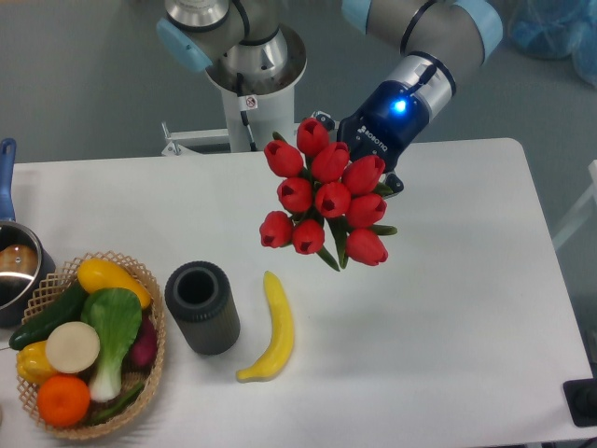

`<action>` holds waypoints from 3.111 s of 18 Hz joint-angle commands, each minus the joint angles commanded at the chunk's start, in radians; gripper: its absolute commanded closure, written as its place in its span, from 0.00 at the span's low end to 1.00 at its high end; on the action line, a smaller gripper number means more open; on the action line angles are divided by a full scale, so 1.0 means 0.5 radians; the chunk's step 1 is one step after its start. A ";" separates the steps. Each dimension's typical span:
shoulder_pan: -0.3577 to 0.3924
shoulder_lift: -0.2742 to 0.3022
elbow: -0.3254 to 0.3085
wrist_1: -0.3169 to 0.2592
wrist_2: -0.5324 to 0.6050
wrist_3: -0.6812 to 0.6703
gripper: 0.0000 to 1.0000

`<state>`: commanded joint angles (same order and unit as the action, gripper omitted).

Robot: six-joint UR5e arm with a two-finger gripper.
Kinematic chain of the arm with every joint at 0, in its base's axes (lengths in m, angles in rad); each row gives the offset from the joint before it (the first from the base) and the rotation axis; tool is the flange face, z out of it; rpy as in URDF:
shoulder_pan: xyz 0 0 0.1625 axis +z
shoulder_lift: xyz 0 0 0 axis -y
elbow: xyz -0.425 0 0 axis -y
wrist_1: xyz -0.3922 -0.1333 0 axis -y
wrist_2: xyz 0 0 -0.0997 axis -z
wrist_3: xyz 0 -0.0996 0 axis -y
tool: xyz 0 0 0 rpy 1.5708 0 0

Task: Insert the flowers into the vase
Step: 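Hold the red tulip bunch in the gripper above the table, then move the held tulips over the dark grey vase and lower stems in, then push the tulip stems down into the vase, adjusting the bunch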

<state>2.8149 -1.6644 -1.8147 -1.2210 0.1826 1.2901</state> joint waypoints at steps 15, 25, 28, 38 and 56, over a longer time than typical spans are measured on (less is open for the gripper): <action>-0.236 -0.178 -0.009 0.454 -0.224 0.028 0.70; -0.255 -0.181 -0.199 0.488 -0.632 0.386 0.71; -0.301 -0.184 -0.212 0.485 -0.690 0.430 0.71; -0.454 -0.316 -0.157 0.485 -0.785 0.500 0.70; -0.525 -0.479 -0.135 0.500 -0.779 0.522 0.71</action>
<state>2.5525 -1.9037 -1.8822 -0.9710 -0.2071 1.5509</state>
